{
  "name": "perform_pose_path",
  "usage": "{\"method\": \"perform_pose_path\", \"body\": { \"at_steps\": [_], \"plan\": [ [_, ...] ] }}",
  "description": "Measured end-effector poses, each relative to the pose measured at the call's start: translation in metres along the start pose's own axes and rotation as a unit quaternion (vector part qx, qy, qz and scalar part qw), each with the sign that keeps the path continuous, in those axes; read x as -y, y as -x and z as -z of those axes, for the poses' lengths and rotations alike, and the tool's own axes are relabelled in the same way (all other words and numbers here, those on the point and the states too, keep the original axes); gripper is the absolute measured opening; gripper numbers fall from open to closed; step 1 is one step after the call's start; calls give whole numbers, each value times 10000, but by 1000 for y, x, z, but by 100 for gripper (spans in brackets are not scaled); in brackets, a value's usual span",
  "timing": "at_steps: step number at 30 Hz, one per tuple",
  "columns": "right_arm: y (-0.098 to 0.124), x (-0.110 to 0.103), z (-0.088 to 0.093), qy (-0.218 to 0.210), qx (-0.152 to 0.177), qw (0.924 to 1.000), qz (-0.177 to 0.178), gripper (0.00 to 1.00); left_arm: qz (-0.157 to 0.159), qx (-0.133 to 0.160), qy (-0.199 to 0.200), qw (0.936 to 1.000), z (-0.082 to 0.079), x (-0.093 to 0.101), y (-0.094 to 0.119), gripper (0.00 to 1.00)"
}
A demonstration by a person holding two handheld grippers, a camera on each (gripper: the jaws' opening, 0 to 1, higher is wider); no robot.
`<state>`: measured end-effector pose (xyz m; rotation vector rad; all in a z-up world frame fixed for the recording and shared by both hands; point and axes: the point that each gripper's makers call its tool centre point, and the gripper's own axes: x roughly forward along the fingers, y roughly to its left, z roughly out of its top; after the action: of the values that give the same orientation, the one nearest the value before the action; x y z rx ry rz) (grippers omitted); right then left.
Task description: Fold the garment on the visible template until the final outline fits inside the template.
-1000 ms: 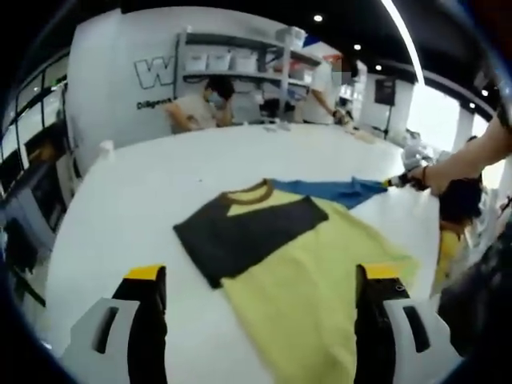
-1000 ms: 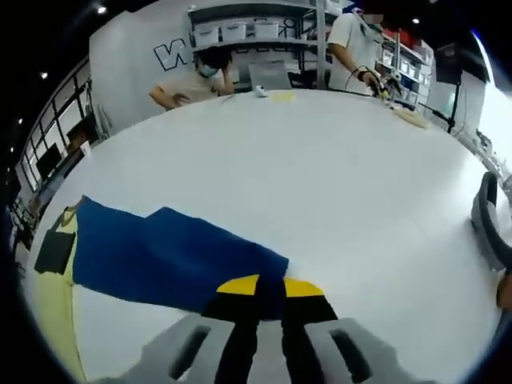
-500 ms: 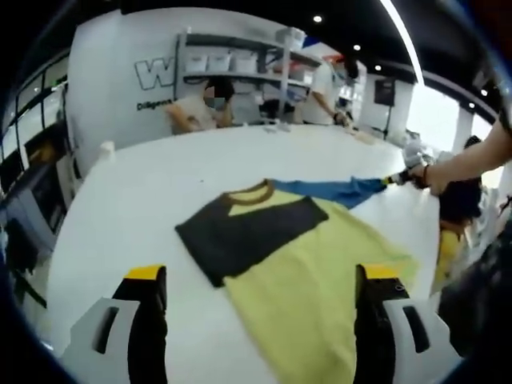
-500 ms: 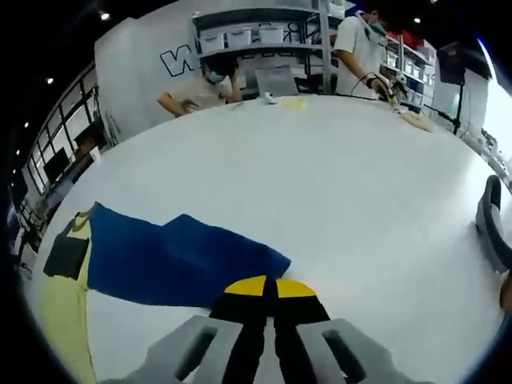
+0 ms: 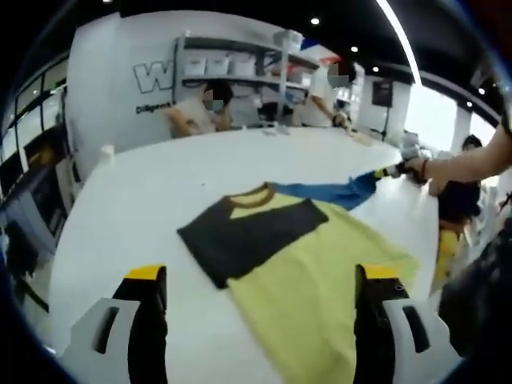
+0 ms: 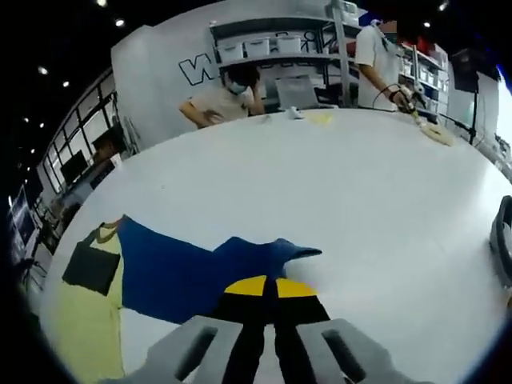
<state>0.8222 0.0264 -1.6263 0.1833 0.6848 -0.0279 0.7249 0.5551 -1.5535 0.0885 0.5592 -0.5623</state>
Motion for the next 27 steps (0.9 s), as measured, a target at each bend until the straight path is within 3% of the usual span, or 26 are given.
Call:
{"method": "perform_pose_path", "body": {
  "at_steps": [7, 8, 13, 21, 27],
  "plan": [
    [-10, -32, -15, -39, 124, 9986, -506, 0, -47, 13, -12, 10000, 2, -7, 7, 93],
    [-10, -47, -14, -19, 125, 9982, -592, 0, -60, 21, -12, 10000, 2, -8, 8, 93],
    [-17, -77, -19, 120, 146, 9964, -830, 0, -137, 22, 27, 9999, 3, -12, 11, 94],
    [-22, -129, -19, 310, 112, 9916, -1249, 0, -99, -44, 2, 9999, 8, -11, 15, 95],
    [-24, -154, -16, 460, 2, 9883, -1457, 0, -25, -131, -32, 9999, 14, -6, 20, 96]
  ]
}}
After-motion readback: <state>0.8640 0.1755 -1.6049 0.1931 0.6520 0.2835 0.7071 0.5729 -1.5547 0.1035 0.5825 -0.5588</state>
